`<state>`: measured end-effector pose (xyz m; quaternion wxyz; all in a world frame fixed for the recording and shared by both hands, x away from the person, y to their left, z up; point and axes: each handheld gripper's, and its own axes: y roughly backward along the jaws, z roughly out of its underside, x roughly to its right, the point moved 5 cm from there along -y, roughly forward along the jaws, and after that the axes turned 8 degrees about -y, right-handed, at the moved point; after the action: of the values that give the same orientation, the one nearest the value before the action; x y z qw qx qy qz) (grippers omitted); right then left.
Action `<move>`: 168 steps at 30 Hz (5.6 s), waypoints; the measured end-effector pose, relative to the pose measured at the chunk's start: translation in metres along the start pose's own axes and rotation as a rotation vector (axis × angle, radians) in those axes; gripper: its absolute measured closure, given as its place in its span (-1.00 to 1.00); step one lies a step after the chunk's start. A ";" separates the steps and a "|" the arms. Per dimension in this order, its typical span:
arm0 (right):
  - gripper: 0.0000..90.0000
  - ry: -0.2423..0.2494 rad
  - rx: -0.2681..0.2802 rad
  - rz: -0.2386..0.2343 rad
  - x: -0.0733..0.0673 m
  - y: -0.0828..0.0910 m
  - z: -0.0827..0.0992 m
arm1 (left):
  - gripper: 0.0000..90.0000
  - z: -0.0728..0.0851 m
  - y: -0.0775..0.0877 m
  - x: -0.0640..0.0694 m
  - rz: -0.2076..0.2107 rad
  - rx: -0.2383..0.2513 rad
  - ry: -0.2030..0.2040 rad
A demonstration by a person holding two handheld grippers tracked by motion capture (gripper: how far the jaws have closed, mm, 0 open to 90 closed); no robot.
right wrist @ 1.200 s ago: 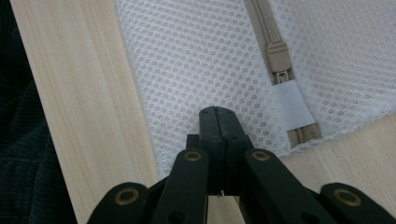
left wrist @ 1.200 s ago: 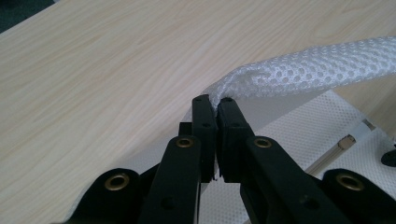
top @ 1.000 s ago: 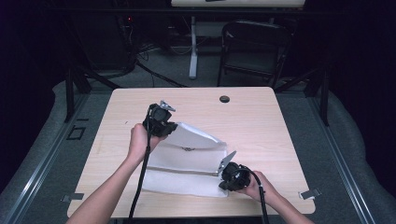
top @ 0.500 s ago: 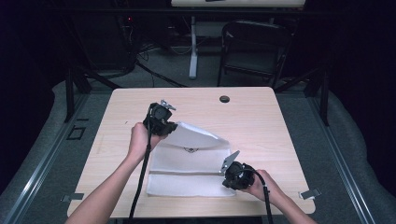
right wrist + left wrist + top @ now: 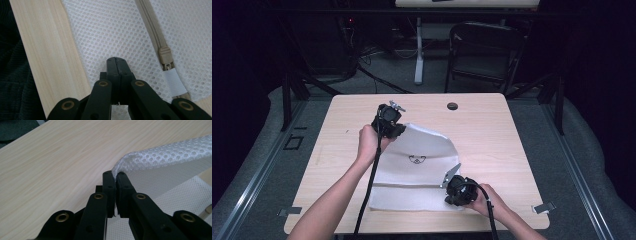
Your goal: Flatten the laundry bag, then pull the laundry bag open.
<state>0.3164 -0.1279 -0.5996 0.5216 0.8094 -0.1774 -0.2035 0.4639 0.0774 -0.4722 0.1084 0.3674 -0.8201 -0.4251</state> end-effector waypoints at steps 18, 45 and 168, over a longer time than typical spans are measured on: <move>1.00 0.010 -0.015 -0.032 0.001 0.001 0.002 | 0.92 -0.004 -0.038 -0.019 -0.069 -0.026 0.039; 1.00 0.002 -0.025 -0.052 0.002 0.002 0.004 | -0.58 -0.015 -0.054 -0.032 -0.105 0.051 0.119; 1.00 -0.238 0.133 0.043 0.047 0.008 0.013 | 0.34 0.074 -0.075 0.183 0.480 0.023 -0.365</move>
<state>0.3490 -0.1646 -0.6034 0.4464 0.8083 -0.2682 -0.2747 0.3367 -0.0315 -0.6010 0.0527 0.0817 -0.8942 -0.4370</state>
